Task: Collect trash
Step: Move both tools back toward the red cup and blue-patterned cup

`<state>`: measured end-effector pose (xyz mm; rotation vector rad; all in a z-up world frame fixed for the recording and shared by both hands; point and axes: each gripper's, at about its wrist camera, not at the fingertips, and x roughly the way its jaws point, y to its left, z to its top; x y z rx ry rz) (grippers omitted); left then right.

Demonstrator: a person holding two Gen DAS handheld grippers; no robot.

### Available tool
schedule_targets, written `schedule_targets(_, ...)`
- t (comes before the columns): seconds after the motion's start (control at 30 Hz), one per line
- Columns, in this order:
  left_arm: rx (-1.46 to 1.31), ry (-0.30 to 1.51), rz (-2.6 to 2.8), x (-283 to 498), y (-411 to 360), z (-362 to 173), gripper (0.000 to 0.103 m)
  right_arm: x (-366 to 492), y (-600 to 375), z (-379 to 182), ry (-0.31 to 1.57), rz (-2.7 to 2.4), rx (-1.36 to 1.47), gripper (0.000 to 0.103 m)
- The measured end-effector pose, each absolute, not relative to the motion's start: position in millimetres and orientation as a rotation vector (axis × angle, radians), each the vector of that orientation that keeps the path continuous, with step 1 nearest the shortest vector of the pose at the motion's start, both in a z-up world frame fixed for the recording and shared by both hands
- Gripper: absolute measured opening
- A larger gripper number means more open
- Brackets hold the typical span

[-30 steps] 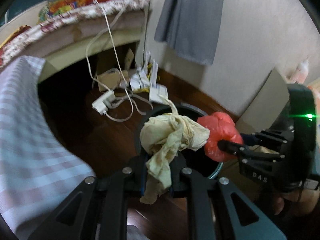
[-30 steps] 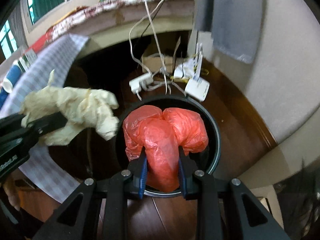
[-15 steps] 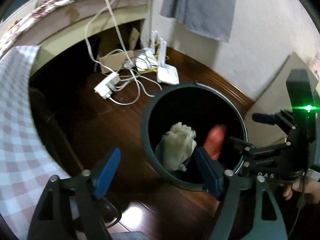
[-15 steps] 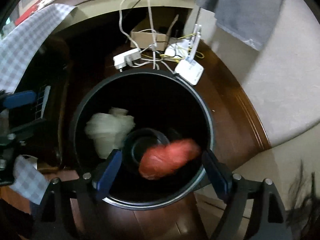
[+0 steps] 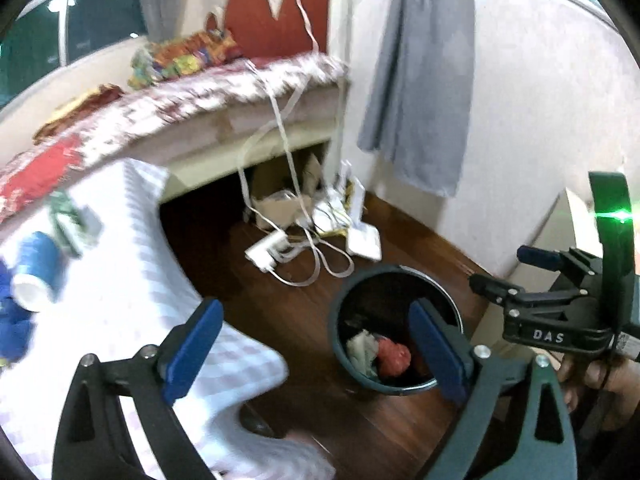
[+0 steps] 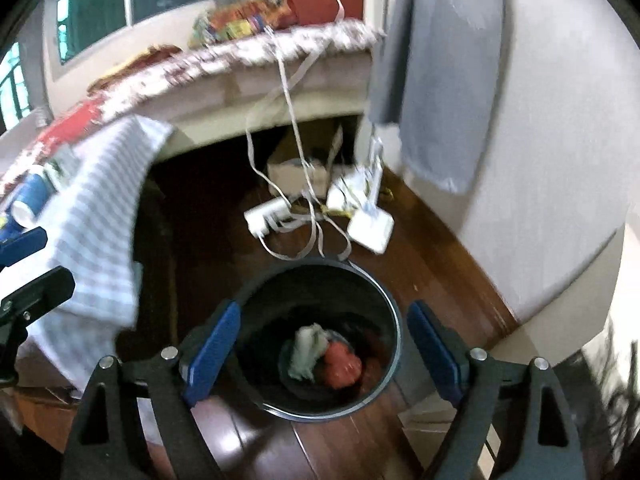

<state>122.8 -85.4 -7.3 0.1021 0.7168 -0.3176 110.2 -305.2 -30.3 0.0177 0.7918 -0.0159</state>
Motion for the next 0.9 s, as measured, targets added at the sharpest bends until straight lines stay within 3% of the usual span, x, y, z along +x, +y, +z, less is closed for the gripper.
schedule_targets(0.3, 0.059, 0.651, -0.120, 108, -5, 16, 0.095, 106, -211, 20, 0.688, 0.160, -0.032, 0.089)
schedule_targets(0.9, -0.091, 0.603, 0.126, 54, 109, 18, 0.095, 96, -103, 43, 0.637, 0.372, -0.107, 0.089)
